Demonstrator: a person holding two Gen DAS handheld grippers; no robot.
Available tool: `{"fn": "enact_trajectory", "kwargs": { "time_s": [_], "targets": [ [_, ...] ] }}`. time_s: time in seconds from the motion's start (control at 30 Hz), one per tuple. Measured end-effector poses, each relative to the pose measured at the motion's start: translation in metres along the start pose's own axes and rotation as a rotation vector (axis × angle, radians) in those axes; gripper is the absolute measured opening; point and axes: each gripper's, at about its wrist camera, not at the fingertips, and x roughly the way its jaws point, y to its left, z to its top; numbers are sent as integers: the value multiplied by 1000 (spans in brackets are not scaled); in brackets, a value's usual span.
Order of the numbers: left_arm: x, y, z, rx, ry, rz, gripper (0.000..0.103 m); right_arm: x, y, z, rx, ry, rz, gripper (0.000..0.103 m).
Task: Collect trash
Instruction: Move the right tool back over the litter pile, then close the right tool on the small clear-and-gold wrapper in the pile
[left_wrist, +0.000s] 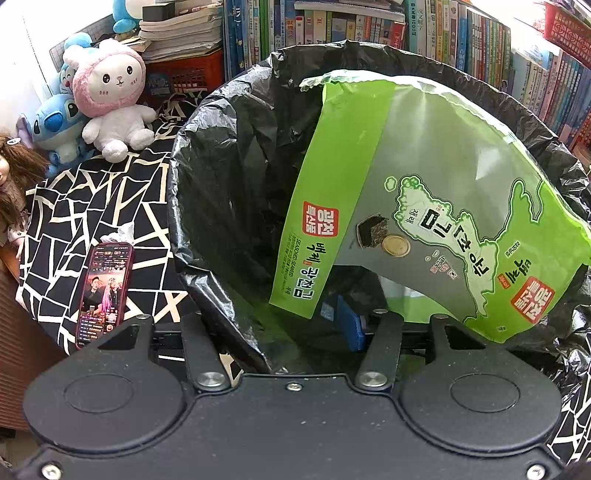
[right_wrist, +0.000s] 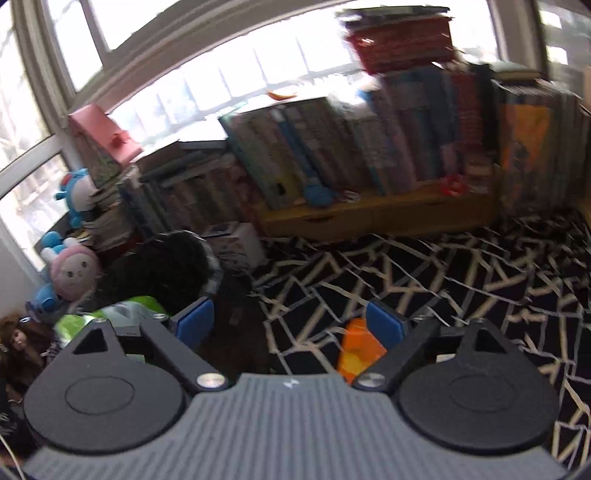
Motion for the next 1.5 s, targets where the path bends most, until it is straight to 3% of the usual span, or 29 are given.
{"fn": "enact_trajectory", "kwargs": {
  "time_s": [0.2, 0.47, 0.57, 0.63, 0.67, 1.0, 1.2, 1.37, 1.5],
  "targets": [
    [1, -1, -1, 5, 2, 4, 52, -4, -45, -32, 10, 12, -180, 97],
    [3, -3, 0, 17, 4, 17, 53, 1, -95, -83, 95, 137, -309, 96],
    [3, -3, -1, 21, 6, 19, 53, 10, -103, -103, 115, 209, -329, 81],
    [3, -3, -1, 22, 6, 20, 53, 17, -109, -116, 145, 286, -345, 63],
    [4, -3, -1, 22, 6, 20, 53, 20, -113, -122, 171, 313, -349, 59],
    [4, -3, -1, 23, 6, 24, 53, 41, -133, -134, 375, 382, -344, 58],
    [4, -2, -2, 25, 6, 23, 53, 56, -142, -142, 455, 431, -345, 47],
    [4, -2, -2, 23, 7, 18, 53, 60, -143, -145, 480, 447, -341, 28],
    [4, -1, -2, 23, 6, 16, 54, 57, -142, -142, 479, 437, -330, 25]
  ]
}}
